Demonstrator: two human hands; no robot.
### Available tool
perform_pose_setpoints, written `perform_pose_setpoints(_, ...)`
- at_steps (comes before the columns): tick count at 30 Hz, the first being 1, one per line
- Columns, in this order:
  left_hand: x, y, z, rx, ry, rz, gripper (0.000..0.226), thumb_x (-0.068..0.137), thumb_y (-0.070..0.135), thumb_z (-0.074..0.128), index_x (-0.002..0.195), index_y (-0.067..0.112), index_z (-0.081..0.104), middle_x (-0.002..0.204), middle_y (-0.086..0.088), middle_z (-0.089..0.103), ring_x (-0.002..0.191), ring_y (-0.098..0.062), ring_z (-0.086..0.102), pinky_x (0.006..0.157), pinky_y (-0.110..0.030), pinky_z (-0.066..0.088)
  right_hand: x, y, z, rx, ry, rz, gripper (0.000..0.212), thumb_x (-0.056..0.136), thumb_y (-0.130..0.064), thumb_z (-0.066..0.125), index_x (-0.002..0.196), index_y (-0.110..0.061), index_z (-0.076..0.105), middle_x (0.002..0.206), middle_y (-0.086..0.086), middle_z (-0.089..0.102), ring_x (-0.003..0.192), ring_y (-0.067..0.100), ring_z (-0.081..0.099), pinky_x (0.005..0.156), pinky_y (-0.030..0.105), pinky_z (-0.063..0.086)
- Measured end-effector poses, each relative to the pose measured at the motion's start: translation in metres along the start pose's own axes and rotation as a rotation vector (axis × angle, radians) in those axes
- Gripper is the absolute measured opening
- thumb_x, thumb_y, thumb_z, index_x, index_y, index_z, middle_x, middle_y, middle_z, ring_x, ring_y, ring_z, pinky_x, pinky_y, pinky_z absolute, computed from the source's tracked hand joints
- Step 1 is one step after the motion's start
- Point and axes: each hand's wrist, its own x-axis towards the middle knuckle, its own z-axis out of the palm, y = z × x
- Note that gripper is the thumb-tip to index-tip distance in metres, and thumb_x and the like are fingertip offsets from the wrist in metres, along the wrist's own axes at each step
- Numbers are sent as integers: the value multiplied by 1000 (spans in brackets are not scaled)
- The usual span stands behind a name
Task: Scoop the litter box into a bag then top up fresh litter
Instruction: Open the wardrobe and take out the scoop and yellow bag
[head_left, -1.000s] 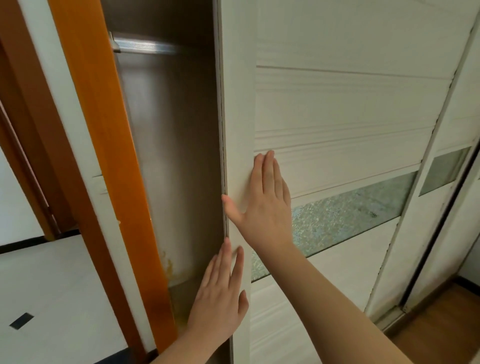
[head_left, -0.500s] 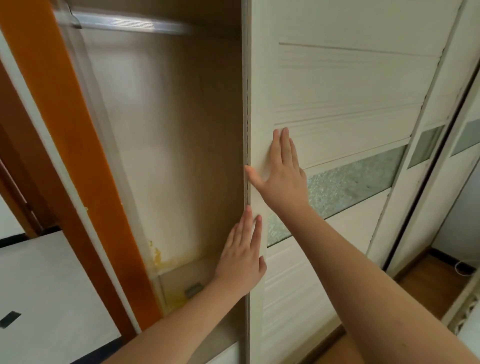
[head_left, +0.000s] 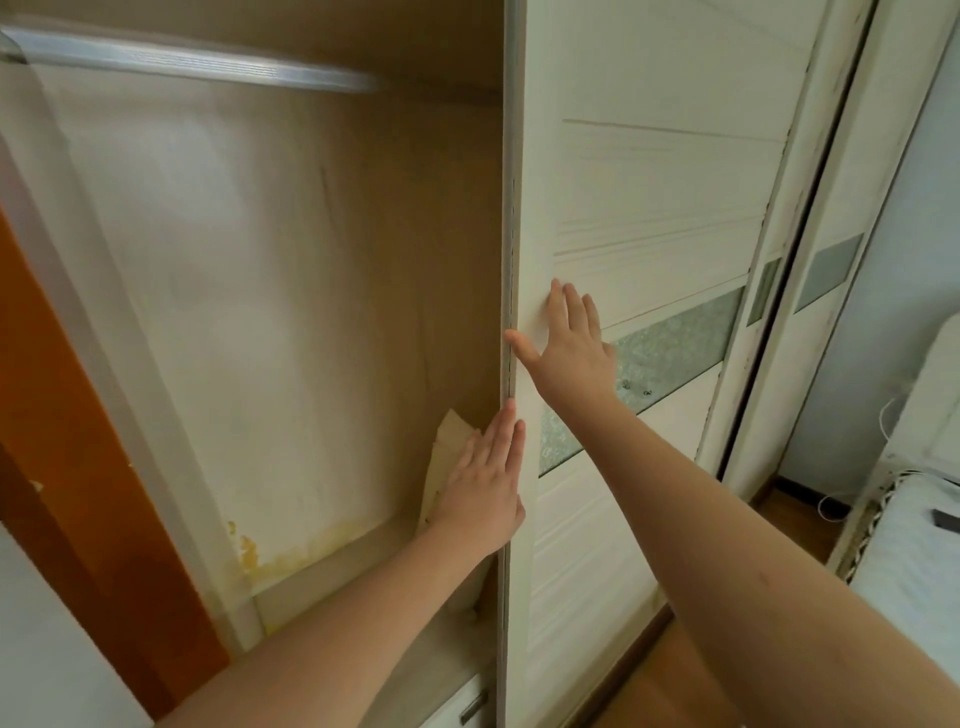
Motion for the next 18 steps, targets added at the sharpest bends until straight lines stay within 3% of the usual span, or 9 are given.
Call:
perform_pose_setpoints(3,9,-6,-6,70,-28,84,80,100,42,31,151,7,-19,156,-11,-33,148,-26,-18,117,-45,-16,7,11,0,1,-26,58,82,89,-72,25,153,-28,-1,162,-2,4,149,20,0,110,54,25)
perform_pose_setpoints(7,4,-18,-9,58,-75,125,76,100,38,31,152,8,-15,158,-9,-26,149,-22,-17,122,-45,-6,15,28,-1,-53,-39,116,81,88,-74,23,152,-31,1,162,2,7,149,23,2,110,55,24)
perform_pose_setpoints(18,-13,-23,-23,34,-78,94,70,101,41,30,155,15,-5,164,-5,-5,151,-22,-7,122,-47,5,36,49,-15,-293,-159,242,72,93,-68,14,153,-29,5,159,7,15,147,30,10,113,59,13)
